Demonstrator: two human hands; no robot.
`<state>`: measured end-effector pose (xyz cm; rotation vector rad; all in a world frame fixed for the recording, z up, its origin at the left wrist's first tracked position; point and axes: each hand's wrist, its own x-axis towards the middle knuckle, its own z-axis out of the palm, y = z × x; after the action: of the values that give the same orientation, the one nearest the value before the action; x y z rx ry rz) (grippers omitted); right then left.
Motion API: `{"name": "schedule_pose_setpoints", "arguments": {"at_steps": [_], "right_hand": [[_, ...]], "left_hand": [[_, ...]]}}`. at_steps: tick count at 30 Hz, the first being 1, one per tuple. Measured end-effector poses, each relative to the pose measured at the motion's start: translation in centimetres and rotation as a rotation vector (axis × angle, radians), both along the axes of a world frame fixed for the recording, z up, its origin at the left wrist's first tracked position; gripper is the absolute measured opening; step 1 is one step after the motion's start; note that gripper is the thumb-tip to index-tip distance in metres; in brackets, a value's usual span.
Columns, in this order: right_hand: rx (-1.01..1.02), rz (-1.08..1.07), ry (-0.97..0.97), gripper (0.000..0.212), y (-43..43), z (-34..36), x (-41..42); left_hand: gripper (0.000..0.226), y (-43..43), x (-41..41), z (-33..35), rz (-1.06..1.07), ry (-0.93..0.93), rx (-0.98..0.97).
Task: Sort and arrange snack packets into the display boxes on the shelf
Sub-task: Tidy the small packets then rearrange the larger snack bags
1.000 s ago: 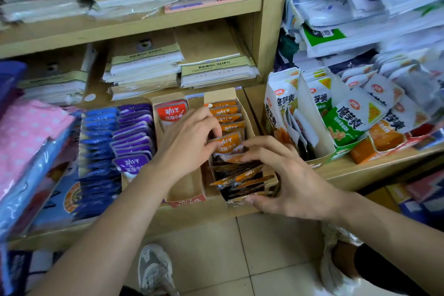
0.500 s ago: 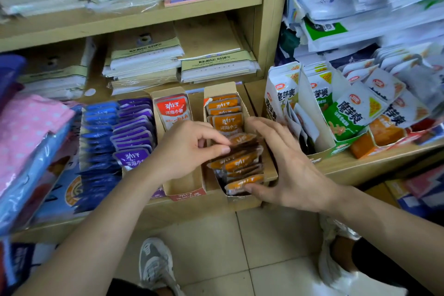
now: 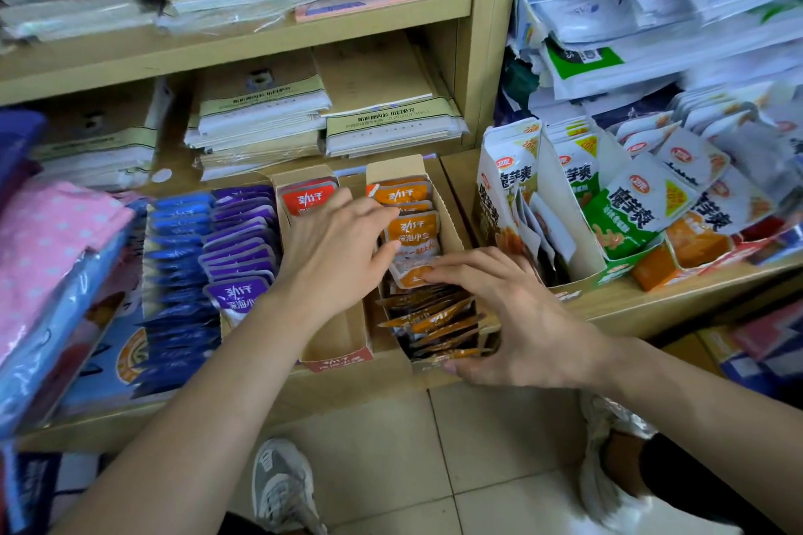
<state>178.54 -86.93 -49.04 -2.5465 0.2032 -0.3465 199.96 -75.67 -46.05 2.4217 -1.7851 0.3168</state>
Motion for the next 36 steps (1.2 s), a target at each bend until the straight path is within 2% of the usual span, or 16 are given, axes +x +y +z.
{"name": "schedule_pose_setpoints", "arguments": {"at_steps": [2,7,13,17,20,23,26,29,31,33,36], "right_hand": [[0.012,-0.007,0.001,0.085,0.0,0.0,0.0],[0.027,-0.039,-0.014,0.086,0.3,0.0,-0.3],[0.059,-0.104,-0.094,0.085,0.3,0.0,0.0],[0.143,-0.15,-0.106,0.094,0.6,0.2,0.1],[0.157,-0.136,-0.08,0.109,0.6,0.3,0.2],[0.07,-0.081,-0.023,0.109,0.3,0.2,0.6],[-0.007,-0.025,-0.006,0.097,-0.3,0.1,1.2],[0.001,-0.023,-0.011,0.091,-0.7,0.0,1.4],[-0.003,-0.025,-0.012,0.088,-0.7,-0.1,1.3],[-0.007,-0.024,-0.015,0.086,-0.7,0.0,1.3],[0.003,-0.023,-0.003,0.084,-0.8,0.1,1.2]], "left_hand": [[0.043,-0.4,-0.1,-0.2,0.002,0.029,0.001],[0.018,-0.7,-0.1,-0.3,-0.032,0.157,-0.072],[0.019,1.1,0.3,1.5,-0.139,0.381,-0.205],[0.023,2.2,0.0,1.1,-0.198,0.562,-0.075],[0.025,2.2,0.1,0.7,-0.206,0.652,0.011],[0.025,2.0,0.4,0.8,-0.215,0.686,0.042],[0.027,1.7,0.4,0.8,-0.182,0.609,-0.009],[0.028,0.9,0.9,0.8,-0.06,0.237,-0.117],[0.031,0.3,0.8,0.9,-0.01,0.07,-0.091],[0.037,-0.4,0.3,0.6,-0.005,0.022,-0.012],[0.039,-1.0,0.0,0.2,-0.021,0.044,0.072]]}}
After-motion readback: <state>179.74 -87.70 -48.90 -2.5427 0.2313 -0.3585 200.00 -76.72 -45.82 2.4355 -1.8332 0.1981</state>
